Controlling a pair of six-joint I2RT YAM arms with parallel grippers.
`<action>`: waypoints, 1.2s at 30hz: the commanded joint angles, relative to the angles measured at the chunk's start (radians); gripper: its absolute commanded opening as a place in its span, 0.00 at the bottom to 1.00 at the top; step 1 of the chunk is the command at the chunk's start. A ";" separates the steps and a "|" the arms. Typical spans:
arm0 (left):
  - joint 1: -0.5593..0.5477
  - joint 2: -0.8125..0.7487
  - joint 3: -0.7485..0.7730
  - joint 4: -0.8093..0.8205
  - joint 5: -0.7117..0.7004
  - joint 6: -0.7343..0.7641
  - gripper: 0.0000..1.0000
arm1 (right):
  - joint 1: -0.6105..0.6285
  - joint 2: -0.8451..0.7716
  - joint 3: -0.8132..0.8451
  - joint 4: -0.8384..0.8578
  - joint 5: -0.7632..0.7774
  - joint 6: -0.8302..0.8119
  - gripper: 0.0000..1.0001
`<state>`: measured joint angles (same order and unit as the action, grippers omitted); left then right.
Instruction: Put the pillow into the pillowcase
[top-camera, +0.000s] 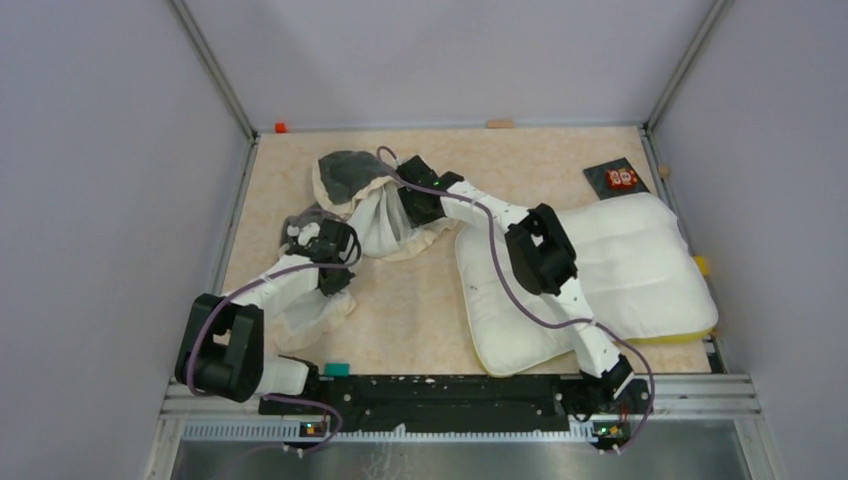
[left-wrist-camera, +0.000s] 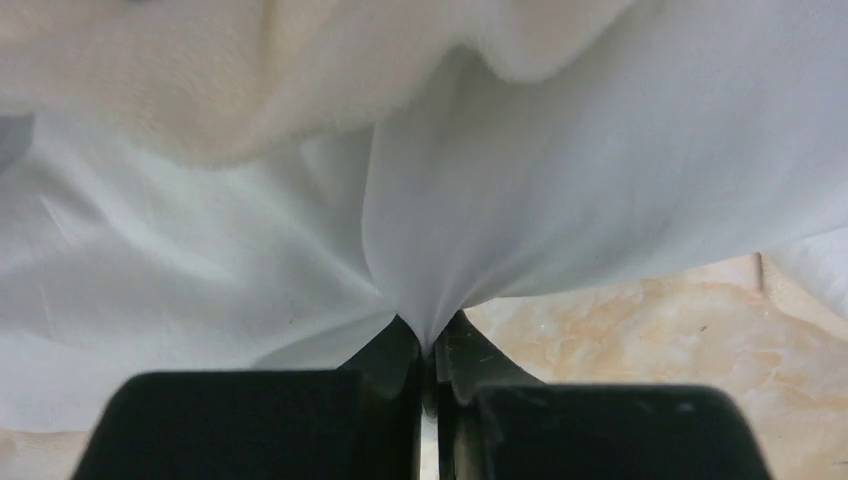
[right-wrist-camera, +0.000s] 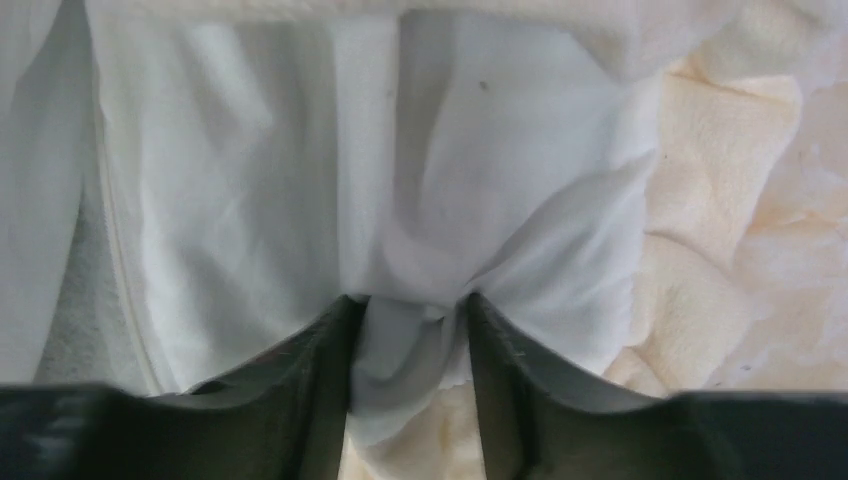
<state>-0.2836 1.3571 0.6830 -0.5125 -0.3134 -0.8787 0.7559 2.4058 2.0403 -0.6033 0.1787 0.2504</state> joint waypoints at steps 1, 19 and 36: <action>0.027 -0.046 0.045 0.036 -0.062 0.065 0.00 | 0.013 0.028 0.090 -0.110 0.049 0.046 0.33; 0.144 0.123 0.879 0.122 -0.019 0.564 0.00 | -0.064 -0.388 0.407 -0.199 0.357 0.058 0.00; 0.348 0.232 1.104 -0.154 0.154 0.639 0.00 | -0.006 -0.949 -0.302 -0.217 0.229 0.186 0.00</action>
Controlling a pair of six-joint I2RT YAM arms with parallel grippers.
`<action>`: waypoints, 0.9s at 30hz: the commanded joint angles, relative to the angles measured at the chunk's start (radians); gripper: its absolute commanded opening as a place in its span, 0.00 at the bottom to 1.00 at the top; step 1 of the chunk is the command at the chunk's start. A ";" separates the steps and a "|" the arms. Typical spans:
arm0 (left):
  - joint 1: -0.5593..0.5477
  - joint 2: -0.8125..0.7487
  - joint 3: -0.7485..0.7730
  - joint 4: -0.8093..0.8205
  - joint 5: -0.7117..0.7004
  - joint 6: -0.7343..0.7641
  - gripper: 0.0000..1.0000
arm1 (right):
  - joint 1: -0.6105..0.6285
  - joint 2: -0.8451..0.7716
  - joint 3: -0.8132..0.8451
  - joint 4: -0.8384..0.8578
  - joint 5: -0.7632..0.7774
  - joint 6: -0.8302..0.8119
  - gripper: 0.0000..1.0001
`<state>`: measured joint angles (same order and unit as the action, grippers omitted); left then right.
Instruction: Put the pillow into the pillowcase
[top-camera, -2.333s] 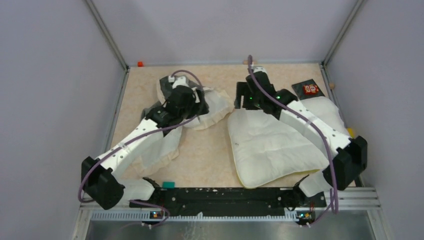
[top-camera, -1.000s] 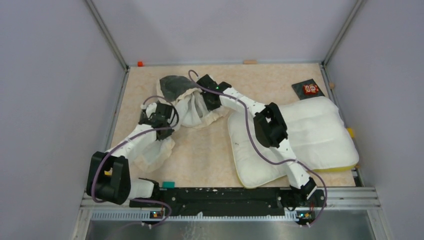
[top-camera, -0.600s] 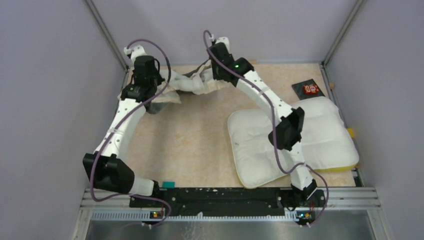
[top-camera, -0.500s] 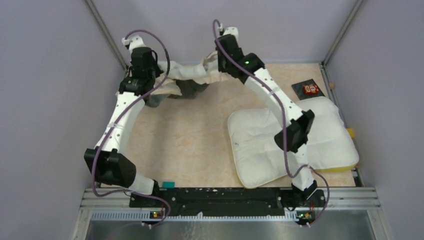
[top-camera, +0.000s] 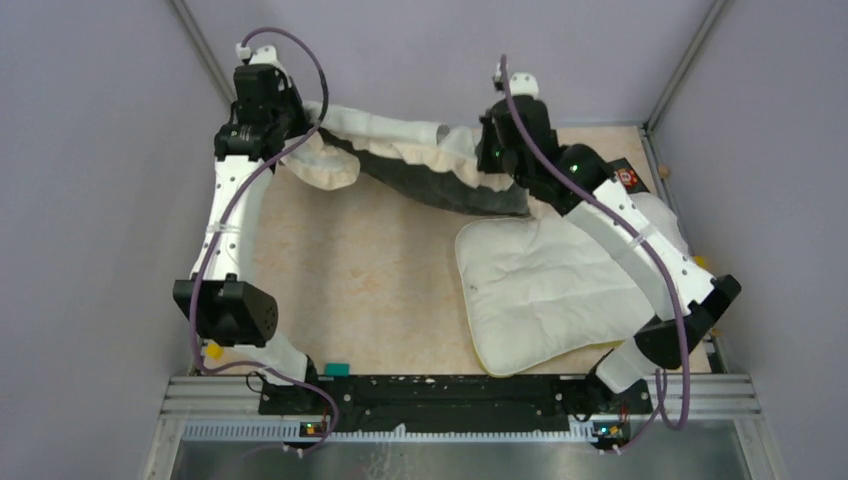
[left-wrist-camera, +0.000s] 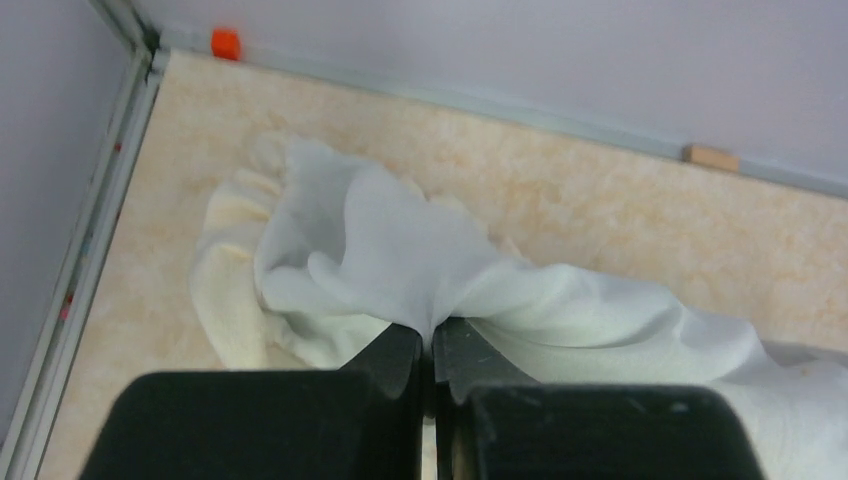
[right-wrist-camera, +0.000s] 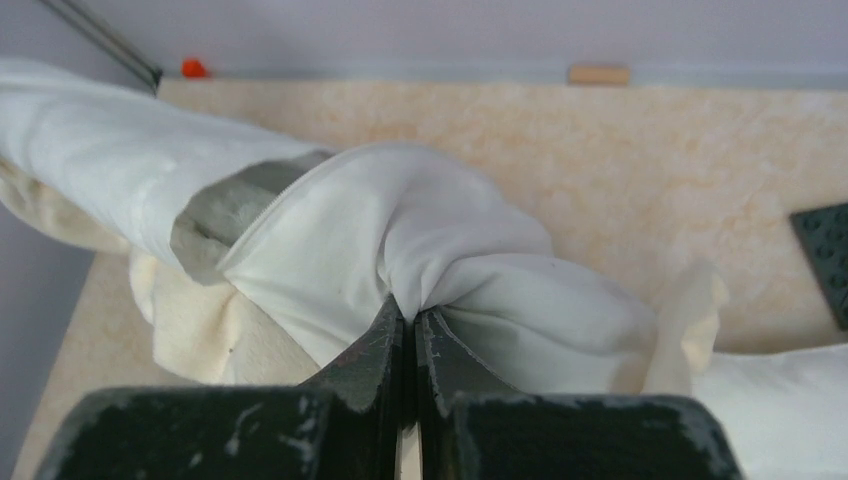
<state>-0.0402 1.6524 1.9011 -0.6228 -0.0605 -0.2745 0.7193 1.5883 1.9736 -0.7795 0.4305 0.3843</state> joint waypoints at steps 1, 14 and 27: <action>0.128 -0.081 -0.148 -0.048 -0.100 0.032 0.00 | 0.054 -0.161 -0.315 -0.026 -0.050 0.074 0.00; 0.122 -0.144 -0.432 0.068 0.244 -0.048 0.92 | 0.176 -0.175 -0.692 0.158 -0.368 0.130 0.44; -0.368 -0.136 -0.817 0.252 0.270 -0.299 0.92 | 0.079 -0.274 -0.748 0.028 -0.056 0.118 0.72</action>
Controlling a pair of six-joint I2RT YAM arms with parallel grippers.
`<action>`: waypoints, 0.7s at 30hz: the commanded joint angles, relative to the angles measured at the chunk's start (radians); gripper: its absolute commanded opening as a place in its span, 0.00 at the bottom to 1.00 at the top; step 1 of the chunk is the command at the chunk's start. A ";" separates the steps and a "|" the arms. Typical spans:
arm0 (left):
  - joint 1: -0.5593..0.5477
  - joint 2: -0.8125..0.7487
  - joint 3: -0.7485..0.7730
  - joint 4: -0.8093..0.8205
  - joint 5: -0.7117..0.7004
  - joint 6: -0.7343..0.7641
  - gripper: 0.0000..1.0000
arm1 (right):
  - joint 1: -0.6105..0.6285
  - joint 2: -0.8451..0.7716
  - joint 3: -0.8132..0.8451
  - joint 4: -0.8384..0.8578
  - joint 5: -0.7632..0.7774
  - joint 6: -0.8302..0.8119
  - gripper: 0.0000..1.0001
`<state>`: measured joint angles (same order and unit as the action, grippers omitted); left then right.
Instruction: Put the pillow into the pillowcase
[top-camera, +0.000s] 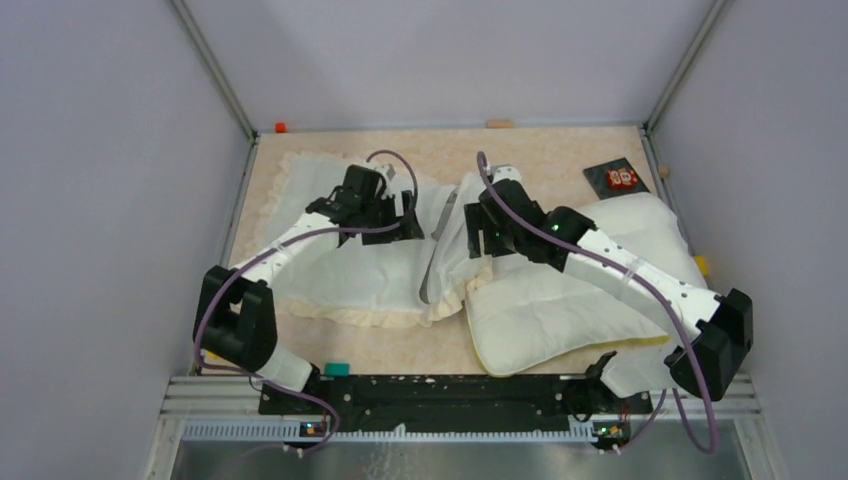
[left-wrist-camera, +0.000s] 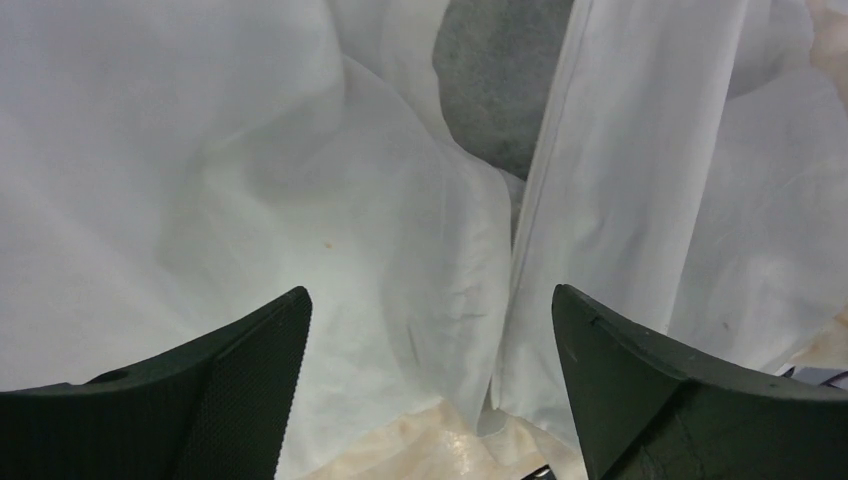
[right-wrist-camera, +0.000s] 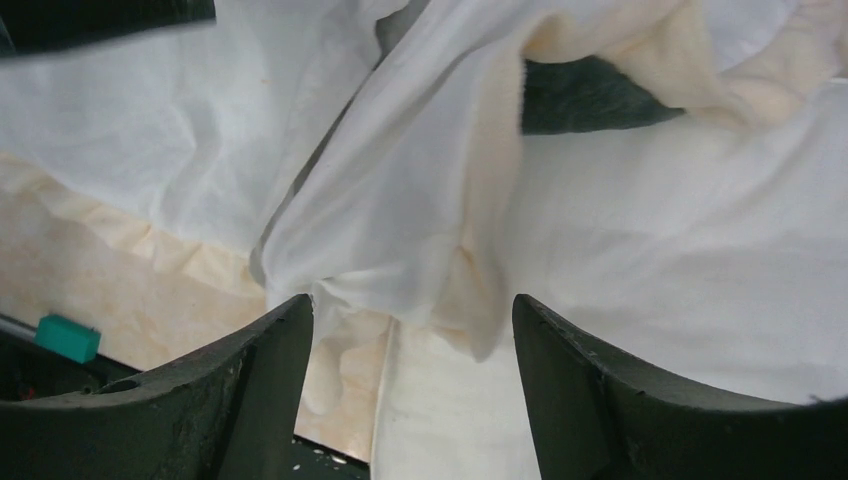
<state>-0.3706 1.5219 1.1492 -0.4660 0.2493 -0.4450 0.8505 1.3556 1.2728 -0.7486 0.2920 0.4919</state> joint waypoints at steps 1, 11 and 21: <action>-0.038 -0.006 -0.102 0.097 -0.070 -0.161 0.89 | -0.055 -0.042 -0.058 0.004 0.073 0.014 0.72; -0.029 0.028 -0.288 0.092 -0.449 -0.397 0.83 | -0.056 -0.036 -0.071 0.025 0.060 0.015 0.72; 0.330 0.123 -0.279 0.083 -0.522 -0.343 0.83 | -0.113 -0.046 -0.073 0.043 0.047 -0.006 0.72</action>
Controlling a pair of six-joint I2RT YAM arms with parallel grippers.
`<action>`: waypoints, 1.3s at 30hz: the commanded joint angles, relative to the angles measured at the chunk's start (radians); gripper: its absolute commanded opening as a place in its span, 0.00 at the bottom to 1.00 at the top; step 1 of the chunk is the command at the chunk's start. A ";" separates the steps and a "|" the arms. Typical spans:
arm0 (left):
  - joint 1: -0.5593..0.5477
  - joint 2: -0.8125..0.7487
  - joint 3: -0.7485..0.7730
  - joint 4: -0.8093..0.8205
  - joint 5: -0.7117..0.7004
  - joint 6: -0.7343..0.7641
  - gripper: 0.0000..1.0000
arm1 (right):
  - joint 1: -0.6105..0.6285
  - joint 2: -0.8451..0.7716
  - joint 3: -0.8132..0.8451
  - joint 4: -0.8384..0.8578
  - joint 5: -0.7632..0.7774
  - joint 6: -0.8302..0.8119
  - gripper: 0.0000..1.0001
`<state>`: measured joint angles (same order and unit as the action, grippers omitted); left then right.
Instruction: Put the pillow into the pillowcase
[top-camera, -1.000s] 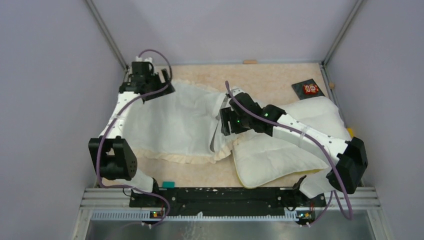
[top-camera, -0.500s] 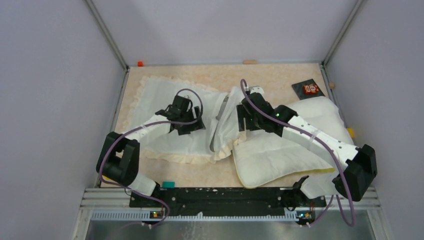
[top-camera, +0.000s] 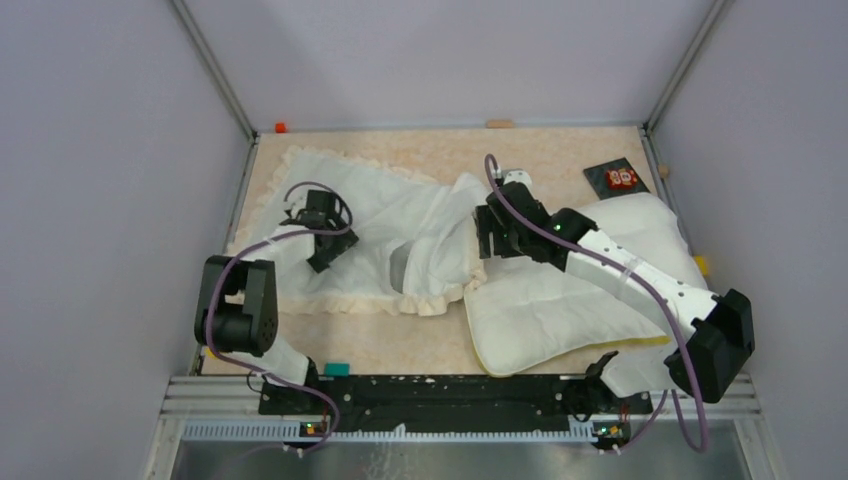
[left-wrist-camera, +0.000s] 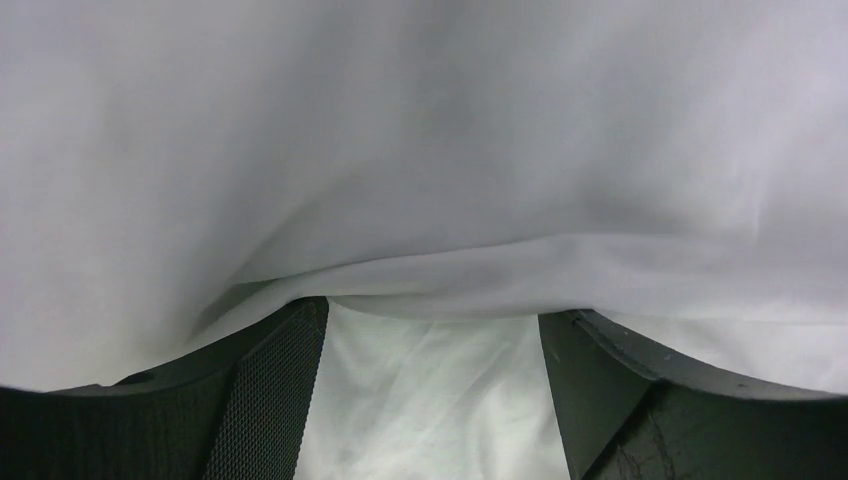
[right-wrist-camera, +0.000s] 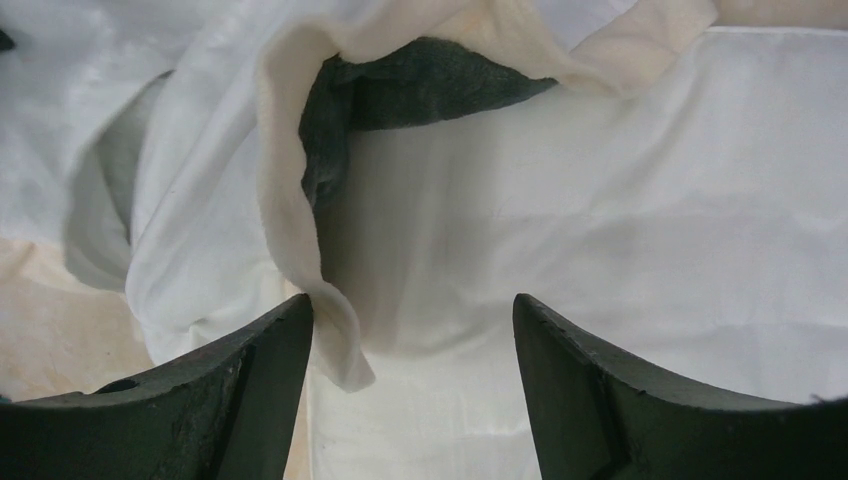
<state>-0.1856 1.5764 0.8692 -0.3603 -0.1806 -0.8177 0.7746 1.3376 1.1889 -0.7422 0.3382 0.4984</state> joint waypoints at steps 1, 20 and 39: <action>0.172 0.080 0.013 -0.030 -0.091 0.042 0.83 | -0.040 -0.029 0.010 0.038 -0.001 -0.015 0.72; 0.236 -0.141 0.183 -0.049 0.125 0.344 0.99 | 0.108 0.124 -0.126 0.061 0.057 -0.062 0.79; -0.268 -0.037 0.299 0.062 0.402 0.325 0.97 | -0.010 -0.044 -0.012 -0.017 0.074 0.075 0.00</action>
<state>-0.3874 1.5055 1.1267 -0.3767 0.1646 -0.4587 0.8082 1.4643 1.0527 -0.6868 0.3687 0.5251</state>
